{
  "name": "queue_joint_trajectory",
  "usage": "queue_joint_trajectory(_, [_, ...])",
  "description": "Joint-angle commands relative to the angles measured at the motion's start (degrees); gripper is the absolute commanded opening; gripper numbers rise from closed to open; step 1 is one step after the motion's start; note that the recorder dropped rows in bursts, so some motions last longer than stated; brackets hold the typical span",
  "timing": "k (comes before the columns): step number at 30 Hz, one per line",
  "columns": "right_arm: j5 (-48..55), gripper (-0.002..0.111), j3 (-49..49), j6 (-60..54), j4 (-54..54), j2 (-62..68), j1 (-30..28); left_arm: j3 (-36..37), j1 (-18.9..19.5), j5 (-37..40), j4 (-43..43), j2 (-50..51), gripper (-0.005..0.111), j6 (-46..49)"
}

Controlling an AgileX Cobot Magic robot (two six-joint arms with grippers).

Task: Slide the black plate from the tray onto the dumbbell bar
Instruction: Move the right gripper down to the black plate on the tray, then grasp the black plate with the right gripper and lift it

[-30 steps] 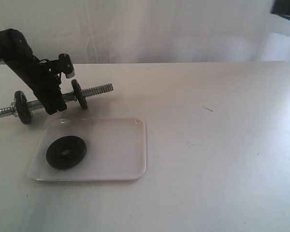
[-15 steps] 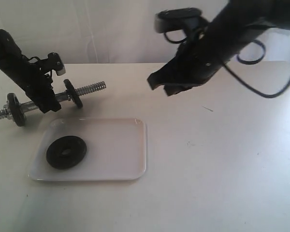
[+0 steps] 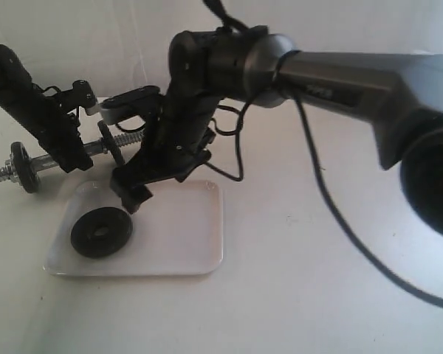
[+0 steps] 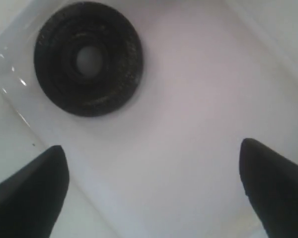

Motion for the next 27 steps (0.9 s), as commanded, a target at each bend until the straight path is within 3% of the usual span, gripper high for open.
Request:
queue_joint_trajectory(1, [1.03,0.087,-7.65,1.05,-0.25,5.32,3.06,-0.81,0.56,1.46,-3.32,-2.29,0.0,-0.31])
queue_joint_trajectory(9, [-0.06,0.094,-14.72,0.9,-1.64,11.04,6.64,-0.81,0.56,1.78,-3.32,-2.39,0.0,-0.31])
queue_joint_trajectory(27, [-6.41,0.094,-14.73,3.19,-11.91,16.78,10.4,-0.81,0.56,1.78,-3.32,-2.39,0.0,-0.31])
